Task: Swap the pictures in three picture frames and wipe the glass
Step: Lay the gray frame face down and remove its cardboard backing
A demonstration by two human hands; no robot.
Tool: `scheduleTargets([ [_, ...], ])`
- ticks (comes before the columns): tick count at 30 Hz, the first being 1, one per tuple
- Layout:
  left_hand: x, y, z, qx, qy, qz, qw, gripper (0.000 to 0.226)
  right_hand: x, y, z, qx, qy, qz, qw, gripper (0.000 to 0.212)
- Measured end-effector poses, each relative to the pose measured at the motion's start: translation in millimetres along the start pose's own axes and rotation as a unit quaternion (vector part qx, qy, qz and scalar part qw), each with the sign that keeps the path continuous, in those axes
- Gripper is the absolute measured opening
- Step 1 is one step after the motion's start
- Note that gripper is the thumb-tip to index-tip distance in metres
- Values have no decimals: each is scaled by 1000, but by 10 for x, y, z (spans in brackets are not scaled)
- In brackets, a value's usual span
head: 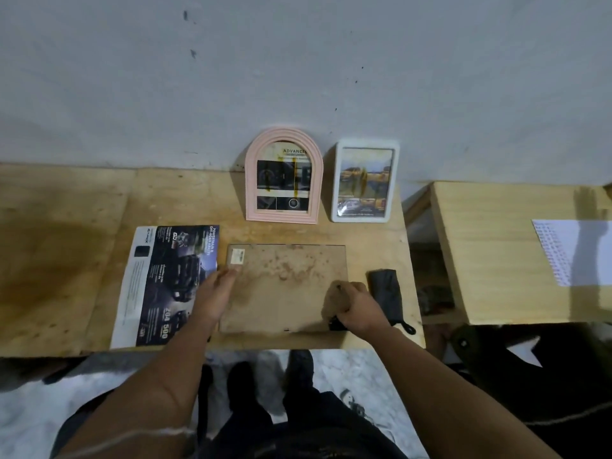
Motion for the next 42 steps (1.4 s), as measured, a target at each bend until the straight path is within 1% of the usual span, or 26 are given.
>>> scheduleTargets([
  [4, -88, 50, 39, 50, 24, -1, 998, 37, 49, -26, -53, -156, -49, 9, 986, 86],
  [7, -168, 72, 98, 80, 17, -18, 996, 42, 105, -41, -28, -272, -87, 17, 958, 96],
  [10, -185, 72, 186, 107, 10, -33, 994, 46, 152, -49, 49, -355, -84, 22, 931, 104],
  [12, -177, 76, 246, 118, 1, -31, 993, 51, 170, -33, 103, -385, -84, 21, 919, 105],
  [15, -198, 107, 294, 113, 1, -39, 993, 50, 217, -5, 174, -422, -86, 8, 903, 104],
  [22, -221, 170, 307, 132, -7, -28, 991, 54, 267, -17, 163, -448, -111, 5, 887, 88],
  [25, -192, 175, 337, 125, -16, -20, 992, 58, 276, -62, 177, -444, -116, 19, 888, 83],
  [28, -181, 175, 344, 119, -26, -15, 992, 62, 254, -129, 156, -447, -115, 2, 887, 78],
  [30, -184, 182, 340, 122, -25, -11, 992, 62, 236, -126, 92, -432, -99, -2, 896, 79],
  [32, -181, 182, 337, 123, -26, -8, 992, 62, 203, -96, 39, -398, -88, 1, 913, 80],
  [35, -164, 167, 330, 123, -28, -3, 992, 62, 142, -33, -41, -323, -78, -6, 943, 77],
  [38, -155, 163, 319, 122, -29, -1, 992, 64, 73, 25, -116, -206, -62, -29, 976, 68],
  [42, -198, 210, 304, 125, -25, -4, 992, 64, 47, 60, -189, -63, -29, -58, 996, 62],
])
Point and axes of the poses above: each hand's wrist, its own x-axis towards the middle knuckle, its own y-axis out of the palm, z = x × y, the point moved 3 cm from there along x, towards the middle knuckle, and after that the axes turned 12 degrees about -x, right-handed, at the moved point
